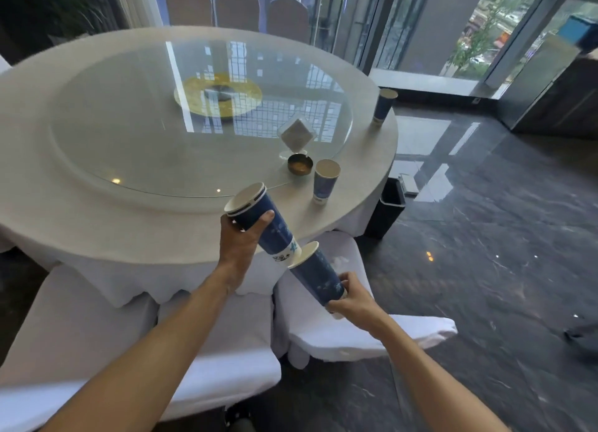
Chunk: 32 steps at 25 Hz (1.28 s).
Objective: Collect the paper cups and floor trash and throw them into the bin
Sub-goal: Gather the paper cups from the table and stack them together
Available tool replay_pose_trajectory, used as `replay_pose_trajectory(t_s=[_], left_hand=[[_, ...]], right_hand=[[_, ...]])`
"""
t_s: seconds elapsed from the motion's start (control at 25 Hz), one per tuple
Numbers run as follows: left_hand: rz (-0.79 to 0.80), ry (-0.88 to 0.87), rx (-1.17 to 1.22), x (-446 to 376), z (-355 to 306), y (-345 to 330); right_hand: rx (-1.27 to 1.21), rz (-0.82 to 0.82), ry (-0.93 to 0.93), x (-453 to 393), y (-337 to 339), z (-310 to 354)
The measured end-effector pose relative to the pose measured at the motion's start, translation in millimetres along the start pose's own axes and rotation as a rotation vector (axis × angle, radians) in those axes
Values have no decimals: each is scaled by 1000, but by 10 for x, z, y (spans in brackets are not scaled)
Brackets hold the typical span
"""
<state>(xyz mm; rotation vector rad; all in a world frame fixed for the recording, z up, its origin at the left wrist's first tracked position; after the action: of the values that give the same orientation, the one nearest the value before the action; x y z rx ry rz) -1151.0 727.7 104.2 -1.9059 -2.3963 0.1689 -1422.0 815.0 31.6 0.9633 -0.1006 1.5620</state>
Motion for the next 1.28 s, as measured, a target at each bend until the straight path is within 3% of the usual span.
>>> replay_pose_trajectory(t_s=[0.32, 0.56, 0.96, 1.12, 1.28], left_hand=[[139, -6, -51, 1119, -167, -874], [276, 52, -215, 1459, -33, -1142], [268, 104, -158, 855, 522, -1727], [187, 44, -177, 491, 636, -1830], [124, 7, -209, 187, 671, -1692]], right_hand=[[-126, -18, 197, 780, 447, -389], [-197, -18, 204, 842, 633, -532], [-107, 77, 113, 240, 994, -357], [123, 39, 42, -177, 1363, -216], [268, -3, 95, -643, 1576, 68]])
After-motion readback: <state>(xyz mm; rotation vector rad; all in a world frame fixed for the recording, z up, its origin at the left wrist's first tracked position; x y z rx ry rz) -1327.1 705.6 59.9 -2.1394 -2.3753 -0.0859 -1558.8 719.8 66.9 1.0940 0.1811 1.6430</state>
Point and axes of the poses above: each hand's wrist, its own x-axis away from the middle knuckle, its own y-axis out of the back of the hand, z = x × y, the point moved 4 cm from there along -x, towards the middle knuckle, and after that the axes turned 9 degrees about -y, right-handed, at the moved point
